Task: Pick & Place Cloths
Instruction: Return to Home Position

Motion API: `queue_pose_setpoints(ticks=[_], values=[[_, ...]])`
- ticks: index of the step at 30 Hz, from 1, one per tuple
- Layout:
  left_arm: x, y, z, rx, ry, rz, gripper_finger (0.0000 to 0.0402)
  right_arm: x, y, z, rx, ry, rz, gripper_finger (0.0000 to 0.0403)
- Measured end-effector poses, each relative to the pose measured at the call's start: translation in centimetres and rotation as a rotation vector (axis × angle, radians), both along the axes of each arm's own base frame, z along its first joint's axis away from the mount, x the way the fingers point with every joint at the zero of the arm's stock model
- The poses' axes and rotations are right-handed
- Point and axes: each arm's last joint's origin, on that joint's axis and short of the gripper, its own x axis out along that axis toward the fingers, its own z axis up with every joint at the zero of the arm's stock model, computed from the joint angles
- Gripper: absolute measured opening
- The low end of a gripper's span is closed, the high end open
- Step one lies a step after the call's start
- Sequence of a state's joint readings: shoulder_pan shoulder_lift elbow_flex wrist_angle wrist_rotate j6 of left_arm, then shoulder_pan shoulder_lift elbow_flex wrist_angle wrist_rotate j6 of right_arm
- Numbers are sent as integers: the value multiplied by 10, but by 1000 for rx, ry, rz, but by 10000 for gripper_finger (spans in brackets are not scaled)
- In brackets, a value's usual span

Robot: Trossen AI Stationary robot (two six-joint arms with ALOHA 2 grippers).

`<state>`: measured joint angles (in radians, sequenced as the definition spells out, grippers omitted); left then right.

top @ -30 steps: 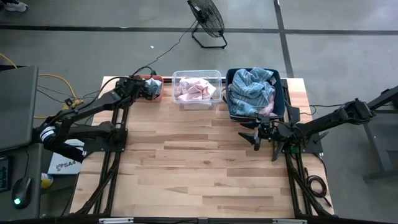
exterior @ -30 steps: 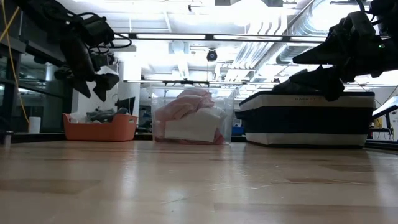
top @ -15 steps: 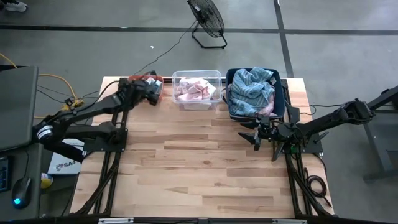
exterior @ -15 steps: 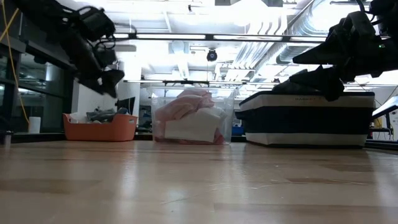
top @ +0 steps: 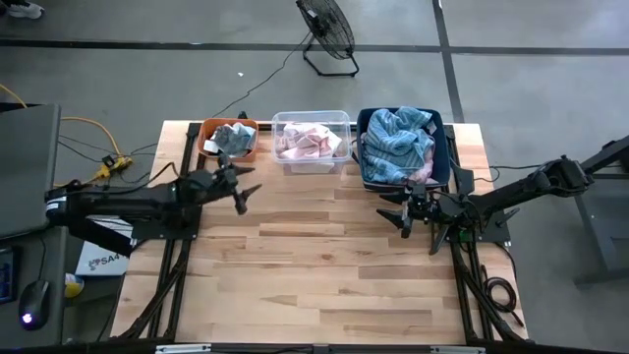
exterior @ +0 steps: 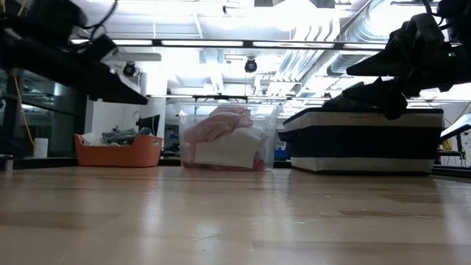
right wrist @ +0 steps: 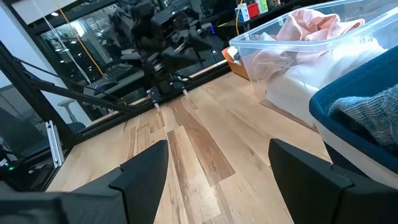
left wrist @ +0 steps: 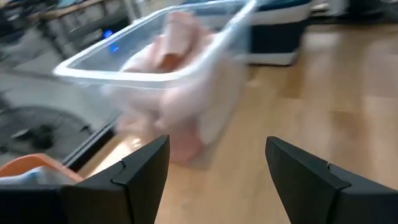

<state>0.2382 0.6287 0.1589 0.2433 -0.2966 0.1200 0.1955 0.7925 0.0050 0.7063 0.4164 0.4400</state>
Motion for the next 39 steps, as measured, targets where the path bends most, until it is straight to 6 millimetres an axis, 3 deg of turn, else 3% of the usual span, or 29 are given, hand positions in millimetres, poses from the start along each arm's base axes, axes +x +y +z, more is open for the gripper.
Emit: queue_pose_setpoints(ticks=[12,22,39], values=[[-31,-35,-17,-4,-126,-250,257,0,0,0,0,0,0,270],[-43,-47,-6,-41,-267,-396,257,0,0,0,0,0,0,270],[-43,-51,-7,-120,-287,-455,257,0,0,0,0,0,0,270]])
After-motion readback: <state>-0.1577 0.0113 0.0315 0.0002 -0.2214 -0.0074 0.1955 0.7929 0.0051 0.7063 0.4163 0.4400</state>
